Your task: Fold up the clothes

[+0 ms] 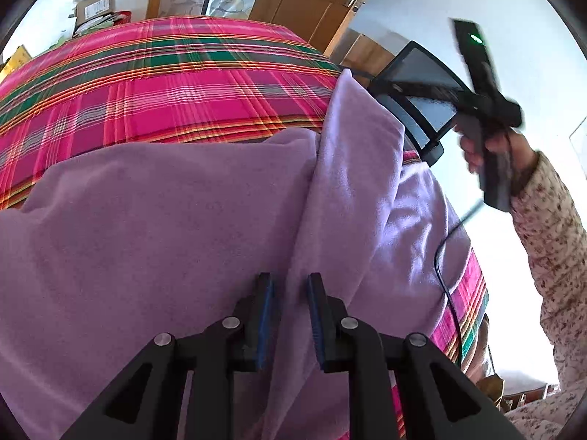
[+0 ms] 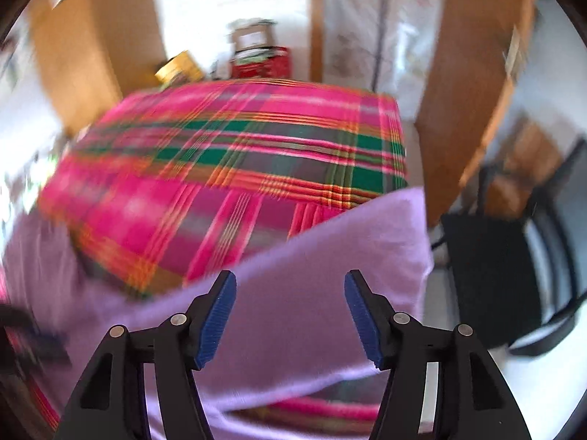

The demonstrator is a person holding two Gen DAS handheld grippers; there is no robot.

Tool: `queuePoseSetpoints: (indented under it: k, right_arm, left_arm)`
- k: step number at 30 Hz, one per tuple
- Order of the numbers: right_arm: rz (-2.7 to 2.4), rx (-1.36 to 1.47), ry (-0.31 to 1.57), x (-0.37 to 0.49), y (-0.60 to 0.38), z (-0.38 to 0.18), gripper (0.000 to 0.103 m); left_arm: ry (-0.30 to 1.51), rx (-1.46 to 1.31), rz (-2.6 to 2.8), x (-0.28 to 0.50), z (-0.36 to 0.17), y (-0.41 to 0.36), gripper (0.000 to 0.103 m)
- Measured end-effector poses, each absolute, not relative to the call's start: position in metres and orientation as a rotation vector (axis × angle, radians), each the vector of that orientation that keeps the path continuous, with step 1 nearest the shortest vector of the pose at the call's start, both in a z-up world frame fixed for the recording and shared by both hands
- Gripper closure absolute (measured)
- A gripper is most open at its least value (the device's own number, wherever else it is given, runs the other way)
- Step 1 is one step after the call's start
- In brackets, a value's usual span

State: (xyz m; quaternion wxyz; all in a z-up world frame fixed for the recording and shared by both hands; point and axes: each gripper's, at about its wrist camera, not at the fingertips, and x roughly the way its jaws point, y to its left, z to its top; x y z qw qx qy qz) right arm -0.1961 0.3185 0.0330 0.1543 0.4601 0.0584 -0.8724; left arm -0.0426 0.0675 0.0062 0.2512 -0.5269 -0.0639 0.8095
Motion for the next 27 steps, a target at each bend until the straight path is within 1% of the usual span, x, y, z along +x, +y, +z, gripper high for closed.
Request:
queuePoseSetpoints:
  k: [1, 4, 9, 14, 15, 16, 17, 18, 19, 20, 21, 24, 27]
  right_arm:
    - [-2.510, 1.345, 0.129, -0.205, 0.317, 0.029, 0.039]
    - [-2.537, 1.394, 0.125, -0.221, 0.310, 0.015, 0.039]
    - [-2.559, 1.486, -0.036, -0.239, 0.311, 0.000, 0.039]
    - [-2.614, 1.535, 0.009, -0.246, 0.298, -0.003, 0.040]
    - [-2.626, 1.542, 0.028, -0.246, 0.297, -0.004, 0.048]
    - [-2.646, 1.548, 0.051, -0.246, 0.296, -0.005, 0.053]
    - [-2.662, 1.543, 0.059, -0.246, 0.297, -0.005, 0.063]
    - [-2.668, 1.542, 0.048, -0.245, 0.301, -0.005, 0.070]
    - [-2.674, 1.540, 0.038, -0.245, 0.304, -0.005, 0.074]
    - [-2.680, 1.539, 0.027, -0.244, 0.307, -0.005, 0.083]
    - [-2.685, 1.539, 0.008, -0.244, 0.311, -0.005, 0.097]
    - [-2.694, 1.534, -0.069, -0.242, 0.321, -0.003, 0.098]
    - [-2.711, 1.502, -0.074, -0.234, 0.321, 0.001, 0.099]
  left_arm:
    - [-0.183, -1.432, 2.198, -0.043, 0.006, 0.067, 0.083]
    - [-0.210, -1.424, 2.187, -0.044, 0.005, 0.064, 0.083]
    - [-0.194, -1.409, 2.197, -0.043, 0.004, 0.067, 0.083]
    - [-0.197, -1.406, 2.200, -0.044, 0.005, 0.066, 0.083]
    - [-0.198, -1.406, 2.201, -0.043, 0.005, 0.066, 0.083]
    - [-0.197, -1.404, 2.203, -0.041, 0.006, 0.065, 0.083]
    - [-0.194, -1.402, 2.207, -0.041, 0.006, 0.066, 0.083]
    - [-0.190, -1.399, 2.210, -0.042, 0.005, 0.066, 0.083]
    - [-0.188, -1.397, 2.213, -0.042, 0.005, 0.067, 0.083]
    - [-0.186, -1.398, 2.216, -0.041, 0.005, 0.067, 0.083]
    - [-0.186, -1.399, 2.219, -0.041, 0.005, 0.068, 0.083]
    - [-0.163, -1.401, 2.241, -0.039, 0.005, 0.070, 0.087]
    - [-0.174, -1.407, 2.247, -0.039, 0.005, 0.069, 0.091]
